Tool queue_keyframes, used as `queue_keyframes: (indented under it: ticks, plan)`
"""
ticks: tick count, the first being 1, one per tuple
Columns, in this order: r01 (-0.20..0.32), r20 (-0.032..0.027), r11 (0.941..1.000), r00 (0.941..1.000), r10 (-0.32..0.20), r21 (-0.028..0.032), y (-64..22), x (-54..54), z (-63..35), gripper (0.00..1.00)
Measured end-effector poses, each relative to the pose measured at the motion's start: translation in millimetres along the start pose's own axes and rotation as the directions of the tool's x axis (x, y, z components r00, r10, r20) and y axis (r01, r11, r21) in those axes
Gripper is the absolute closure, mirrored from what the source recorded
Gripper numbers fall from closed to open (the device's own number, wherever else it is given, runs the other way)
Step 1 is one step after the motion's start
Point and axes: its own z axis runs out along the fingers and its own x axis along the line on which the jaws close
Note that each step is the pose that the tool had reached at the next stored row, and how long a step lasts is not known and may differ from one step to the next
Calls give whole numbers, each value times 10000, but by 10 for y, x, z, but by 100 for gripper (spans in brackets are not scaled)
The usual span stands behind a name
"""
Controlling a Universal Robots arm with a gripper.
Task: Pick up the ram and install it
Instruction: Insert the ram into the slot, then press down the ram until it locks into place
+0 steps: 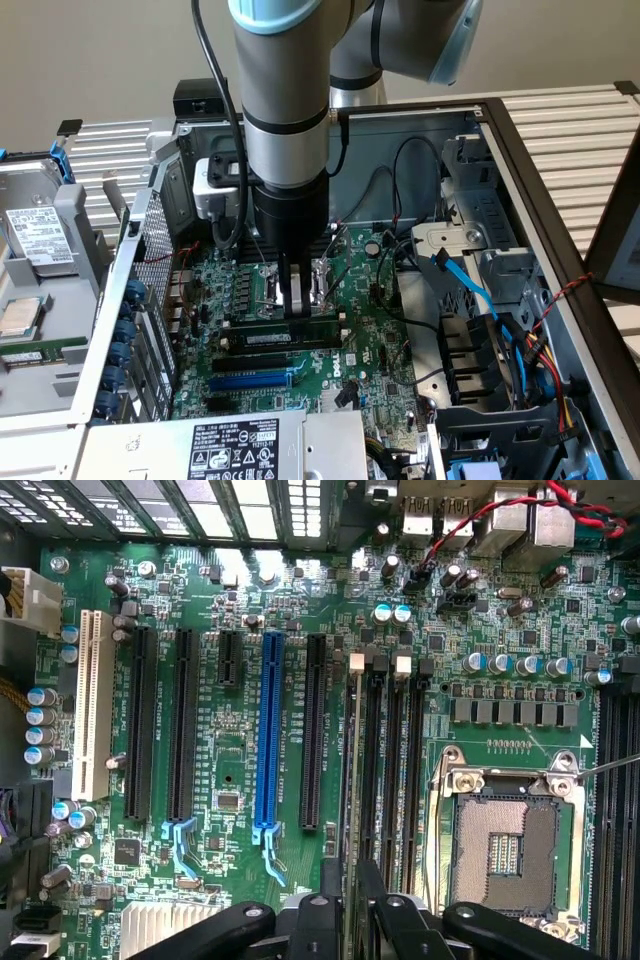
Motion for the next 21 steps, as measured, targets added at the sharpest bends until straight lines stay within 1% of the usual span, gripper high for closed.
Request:
queue_keyframes:
  ticks: [7,8,11,13,21]
  plan:
    - [1,0,10000,10000,-1,0,0,0,-4,79]
    - [0,0,10000,10000,0,0,0,0,-19,79]
    - [0,-1,10000,10000,0,-2,1,-1,-124,79]
    - [1,0,10000,10000,-1,0,1,-2,-153,79]
    - [1,0,10000,10000,-1,0,1,-2,-153,79]
